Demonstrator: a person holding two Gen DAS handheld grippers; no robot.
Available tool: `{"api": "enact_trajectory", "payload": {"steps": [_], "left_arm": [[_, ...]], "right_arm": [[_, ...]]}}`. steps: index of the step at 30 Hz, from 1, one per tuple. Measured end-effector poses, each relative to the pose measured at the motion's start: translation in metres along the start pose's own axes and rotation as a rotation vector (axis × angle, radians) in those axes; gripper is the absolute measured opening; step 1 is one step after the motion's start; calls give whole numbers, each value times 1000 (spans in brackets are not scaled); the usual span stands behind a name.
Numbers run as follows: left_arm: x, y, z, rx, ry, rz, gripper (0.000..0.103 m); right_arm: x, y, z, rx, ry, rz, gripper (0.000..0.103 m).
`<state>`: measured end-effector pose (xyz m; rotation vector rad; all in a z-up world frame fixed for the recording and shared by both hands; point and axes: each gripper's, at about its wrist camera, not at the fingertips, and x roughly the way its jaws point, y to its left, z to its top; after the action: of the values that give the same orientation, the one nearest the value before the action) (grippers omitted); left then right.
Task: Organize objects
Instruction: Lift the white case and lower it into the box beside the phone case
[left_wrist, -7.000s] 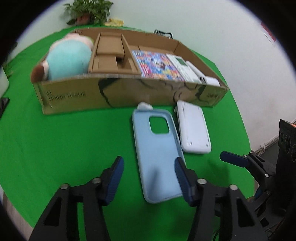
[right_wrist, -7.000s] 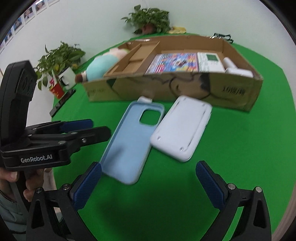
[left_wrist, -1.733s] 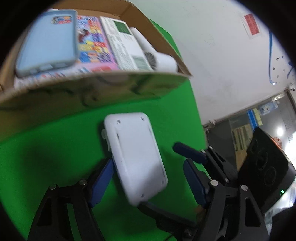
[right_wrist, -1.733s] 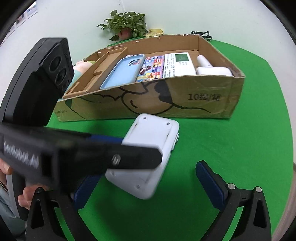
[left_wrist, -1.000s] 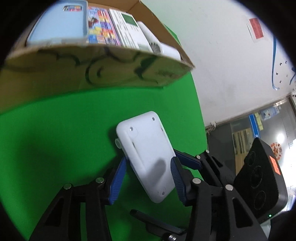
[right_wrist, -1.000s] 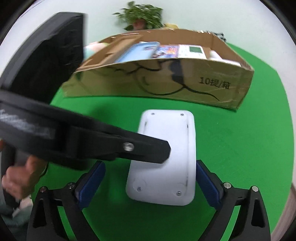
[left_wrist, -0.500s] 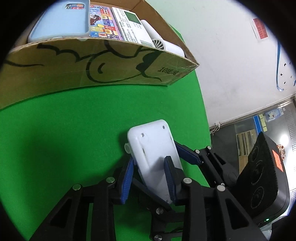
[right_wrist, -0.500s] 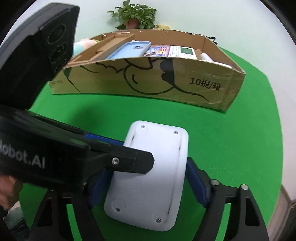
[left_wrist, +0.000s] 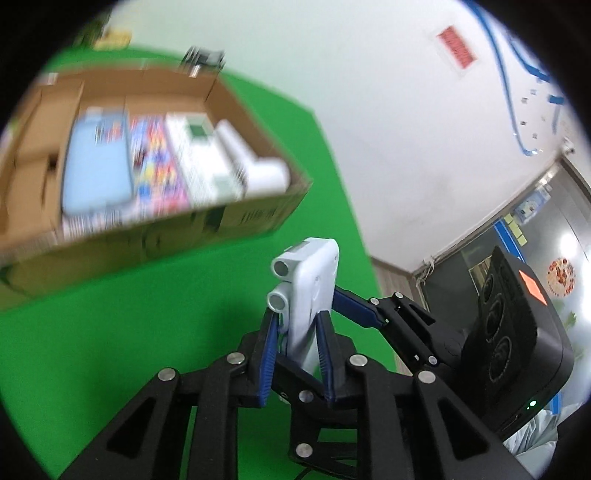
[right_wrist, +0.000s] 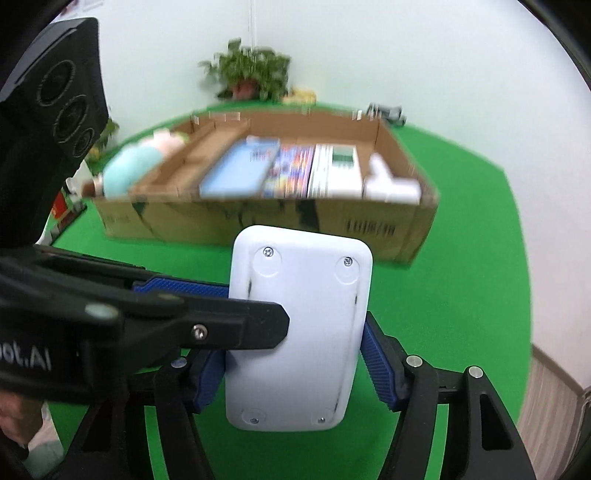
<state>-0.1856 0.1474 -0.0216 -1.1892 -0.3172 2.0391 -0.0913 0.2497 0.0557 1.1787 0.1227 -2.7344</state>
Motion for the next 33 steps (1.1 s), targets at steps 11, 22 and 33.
{"api": "enact_trajectory", "payload": {"steps": [11, 22, 33], "left_arm": [[-75, -38, 82, 151, -207, 12, 19], [-92, -28, 162, 123, -231, 63, 19], [-35, 41, 210, -29, -50, 81, 19]], "right_arm": [[-62, -5, 89, -88, -237, -60, 63], [-54, -16, 190, -111, -239, -20, 63], [54, -44, 255, -48, -4, 114, 64]]}}
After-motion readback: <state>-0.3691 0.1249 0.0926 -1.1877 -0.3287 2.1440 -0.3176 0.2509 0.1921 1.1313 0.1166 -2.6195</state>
